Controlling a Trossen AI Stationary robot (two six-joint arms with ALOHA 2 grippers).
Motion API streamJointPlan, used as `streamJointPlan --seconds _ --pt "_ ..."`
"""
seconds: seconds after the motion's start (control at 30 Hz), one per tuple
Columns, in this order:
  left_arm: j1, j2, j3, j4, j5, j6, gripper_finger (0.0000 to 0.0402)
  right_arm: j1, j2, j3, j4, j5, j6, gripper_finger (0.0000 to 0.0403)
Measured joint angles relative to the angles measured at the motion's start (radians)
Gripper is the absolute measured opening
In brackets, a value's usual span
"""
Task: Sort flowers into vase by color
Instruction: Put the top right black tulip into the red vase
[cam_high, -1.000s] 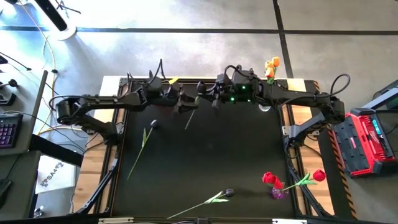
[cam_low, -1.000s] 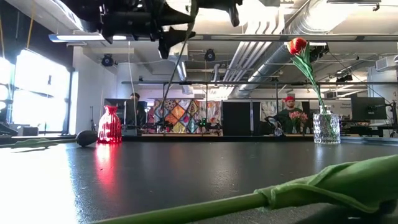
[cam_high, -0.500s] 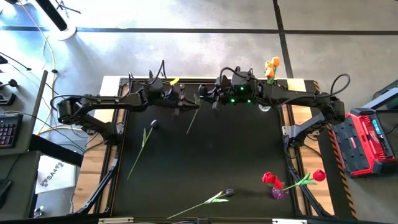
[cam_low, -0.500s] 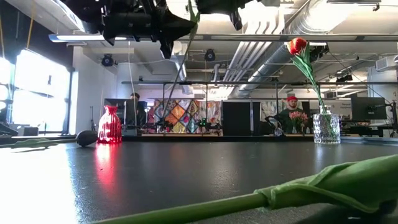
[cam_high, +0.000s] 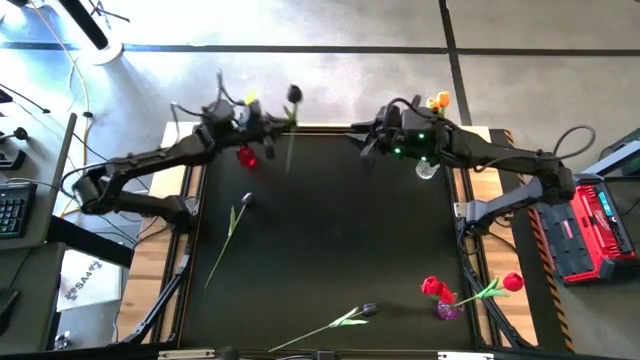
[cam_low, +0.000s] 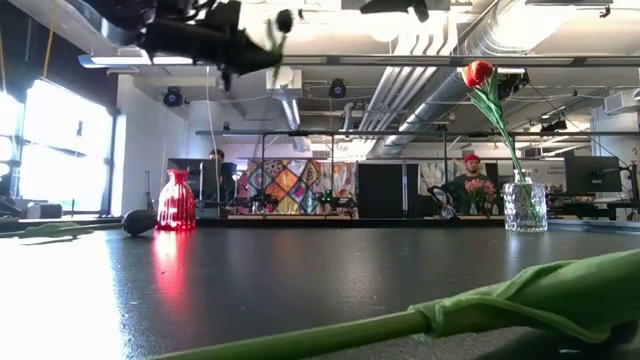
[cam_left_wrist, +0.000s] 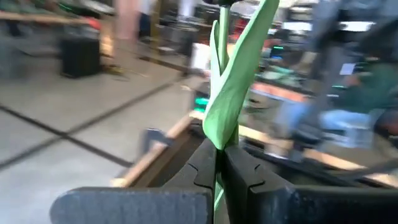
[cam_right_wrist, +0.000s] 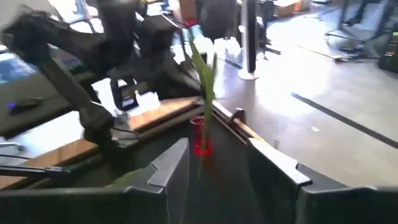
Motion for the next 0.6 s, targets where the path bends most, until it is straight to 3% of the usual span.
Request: streamJointPlan --seconds 0.27,0.5,0.6 --pt "0.216 -0.18 -0.128 0.0 -0.018 0.011 0.0 0.0 0.014 0.0 -0.102 0.021 0.03 0.0145" --pt "0.305 -0.351 -0.151 -0.026 -0.056 0.075 0.0 -0.004 0.022 0.0 -0.099 0.022 0.036 0.0145" --pt "0.332 -0.407 -0.151 -0.112 -0.116 0.106 0.0 -0.009 0.022 0.0 -0.101 0.022 0.039 0.0145"
